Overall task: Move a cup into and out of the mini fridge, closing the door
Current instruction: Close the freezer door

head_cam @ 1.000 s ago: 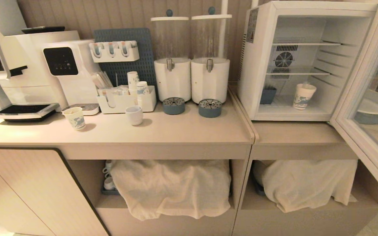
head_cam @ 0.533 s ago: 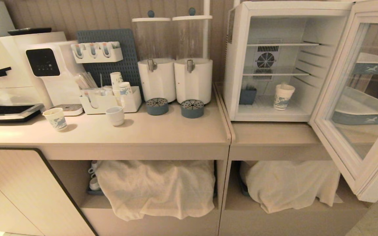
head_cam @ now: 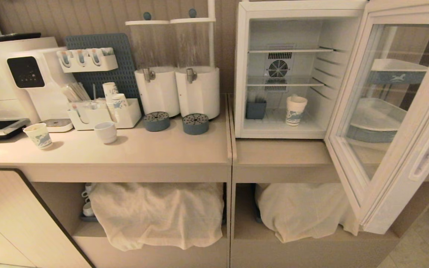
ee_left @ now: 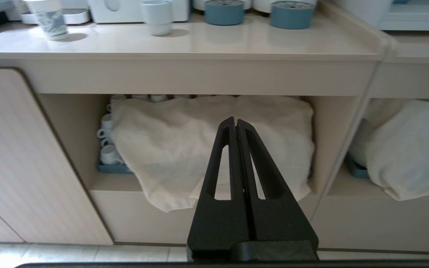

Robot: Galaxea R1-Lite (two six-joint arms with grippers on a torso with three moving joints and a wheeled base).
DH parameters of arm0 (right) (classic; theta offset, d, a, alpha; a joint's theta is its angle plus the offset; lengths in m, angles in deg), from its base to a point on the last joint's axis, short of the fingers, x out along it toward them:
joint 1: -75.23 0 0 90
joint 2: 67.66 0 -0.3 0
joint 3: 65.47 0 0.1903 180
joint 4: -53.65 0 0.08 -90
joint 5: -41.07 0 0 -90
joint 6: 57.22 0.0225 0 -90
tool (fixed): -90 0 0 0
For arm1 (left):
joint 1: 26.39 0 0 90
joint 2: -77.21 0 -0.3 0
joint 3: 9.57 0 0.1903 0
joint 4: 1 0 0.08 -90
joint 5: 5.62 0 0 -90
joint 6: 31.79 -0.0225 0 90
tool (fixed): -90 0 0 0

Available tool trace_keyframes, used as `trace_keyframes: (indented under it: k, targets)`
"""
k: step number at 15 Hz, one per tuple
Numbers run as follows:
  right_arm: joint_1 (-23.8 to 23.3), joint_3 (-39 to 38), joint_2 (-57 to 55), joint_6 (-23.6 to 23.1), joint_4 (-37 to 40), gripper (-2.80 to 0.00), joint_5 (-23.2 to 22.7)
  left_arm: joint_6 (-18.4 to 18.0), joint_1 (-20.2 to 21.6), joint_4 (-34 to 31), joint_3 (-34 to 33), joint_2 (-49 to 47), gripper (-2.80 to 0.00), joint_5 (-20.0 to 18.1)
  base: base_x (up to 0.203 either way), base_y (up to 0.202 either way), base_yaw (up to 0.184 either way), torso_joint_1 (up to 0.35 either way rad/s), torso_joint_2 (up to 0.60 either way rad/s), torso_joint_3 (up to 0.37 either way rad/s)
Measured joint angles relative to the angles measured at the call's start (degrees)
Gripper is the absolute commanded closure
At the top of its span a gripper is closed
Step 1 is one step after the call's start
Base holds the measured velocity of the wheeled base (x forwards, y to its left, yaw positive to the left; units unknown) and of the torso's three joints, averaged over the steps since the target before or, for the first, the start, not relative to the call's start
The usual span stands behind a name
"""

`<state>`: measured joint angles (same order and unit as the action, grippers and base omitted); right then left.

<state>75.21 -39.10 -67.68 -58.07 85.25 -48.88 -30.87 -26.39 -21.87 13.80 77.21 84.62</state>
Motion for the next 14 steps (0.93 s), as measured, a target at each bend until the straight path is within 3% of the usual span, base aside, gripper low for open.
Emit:
trace_keyframes:
  k: [9,14]
  targets:
    - [0.0,0.0,0.0,0.3,-0.2,0.00,0.0,0.2,0.0,0.0,0.0,0.0,0.00,0.0,0.000,-0.189,0.001,0.001,0.00,0.002]
    - [0.0,0.0,0.0,0.0,-0.3,0.00,0.0,0.3,0.0,0.0,0.0,0.0,0.00,0.0,0.000,-0.022,0.000,0.000,0.00,0.000]
